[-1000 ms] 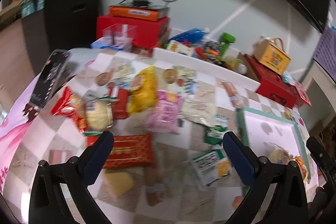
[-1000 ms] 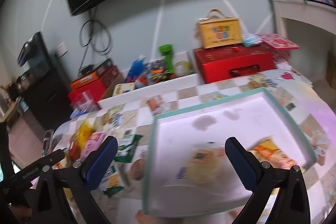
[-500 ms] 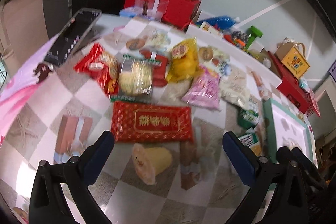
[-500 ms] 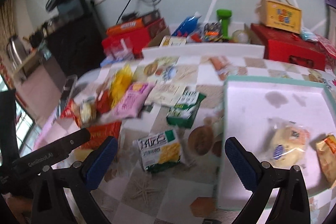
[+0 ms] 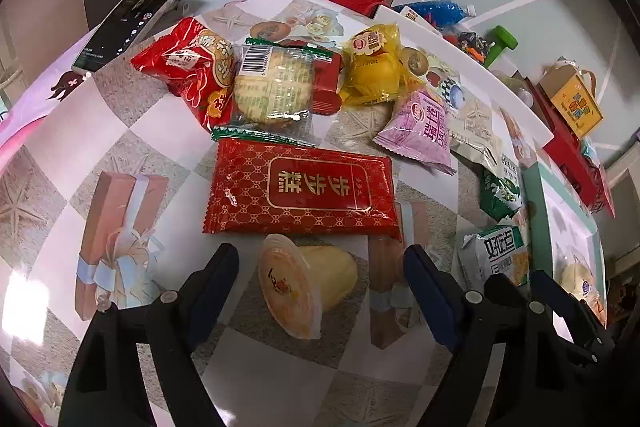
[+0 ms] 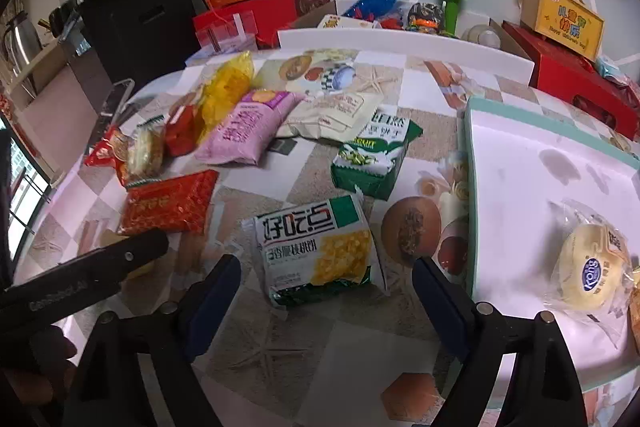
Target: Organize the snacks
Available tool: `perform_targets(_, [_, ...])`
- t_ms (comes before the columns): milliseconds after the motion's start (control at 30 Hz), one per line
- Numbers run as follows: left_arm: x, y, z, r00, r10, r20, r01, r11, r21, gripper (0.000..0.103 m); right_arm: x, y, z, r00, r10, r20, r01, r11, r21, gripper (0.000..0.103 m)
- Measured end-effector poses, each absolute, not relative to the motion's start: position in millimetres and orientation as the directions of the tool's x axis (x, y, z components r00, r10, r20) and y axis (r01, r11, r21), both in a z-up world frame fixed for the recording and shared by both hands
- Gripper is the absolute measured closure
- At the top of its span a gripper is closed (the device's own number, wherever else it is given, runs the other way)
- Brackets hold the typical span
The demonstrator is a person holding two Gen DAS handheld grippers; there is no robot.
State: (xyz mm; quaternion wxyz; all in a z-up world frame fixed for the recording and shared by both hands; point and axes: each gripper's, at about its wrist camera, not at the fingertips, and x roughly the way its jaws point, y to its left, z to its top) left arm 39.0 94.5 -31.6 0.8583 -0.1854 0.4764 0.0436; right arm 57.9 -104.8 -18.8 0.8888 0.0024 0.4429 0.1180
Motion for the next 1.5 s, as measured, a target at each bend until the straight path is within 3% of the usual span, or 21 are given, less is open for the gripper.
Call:
perform_targets(200, [38, 92, -31, 0.535, -0.062, -0.842, -0.246, 0.943, -0.226, 0.033, 62, -101, -29, 0.560, 0.198, -0.804, -0.206, 0.974, 0.097, 0.016])
perform_targets(300, [38, 92, -31, 0.533, -0.045, -0.845, -0.243, 0.948, -0.204, 0.044, 63, -100, -31, 0.560, 0.189, -0.806, -0.207, 0.975, 0.085, 0.017])
perform_targets(333, [39, 91, -31, 0.533, -0.042, -0.845, -0.241, 0.950, -0.199, 0.052, 63, -99, -31, 0.561, 0.188, -0.806, -0.207, 0.975, 0.083, 0.018])
perform_targets(367, [38, 91, -31, 0.534, -0.043, -0.844, -0.239, 0.950, -0.200, 0.053, 63, -100, -31, 0.561, 0.191, -0.806, -0.209, 0.974, 0.085, 0.019])
perform_targets(433, [39, 91, -31, 0.535, -0.044, -0.844, -0.237, 0.951, -0.200, 0.053, 62, -99, -29, 0.565, 0.194, -0.802, -0.213, 0.973, 0.085, 0.034])
perform_targets(633, [39, 90, -30, 0.536, -0.055, -0.842, -0.222, 0.953, -0.204, 0.053, 61, -100, -28, 0.568, 0.189, -0.801, -0.209, 0.975, 0.081, 0.044])
perform_targets(1367, [36, 83, -10, 0.582, -0.099, -0.807, -0.168, 0.957, -0.238, 0.053, 49, -111, 1, 0.628, 0.227, -0.744, -0.210, 0.970, 0.119, 0.047])
perform_targets(1500, [35, 80, -6, 0.592, -0.108, -0.799, -0.155, 0.957, -0.245, 0.060, 48, -114, 3, 0.634, 0.228, -0.739, -0.204, 0.971, 0.124, 0.047])
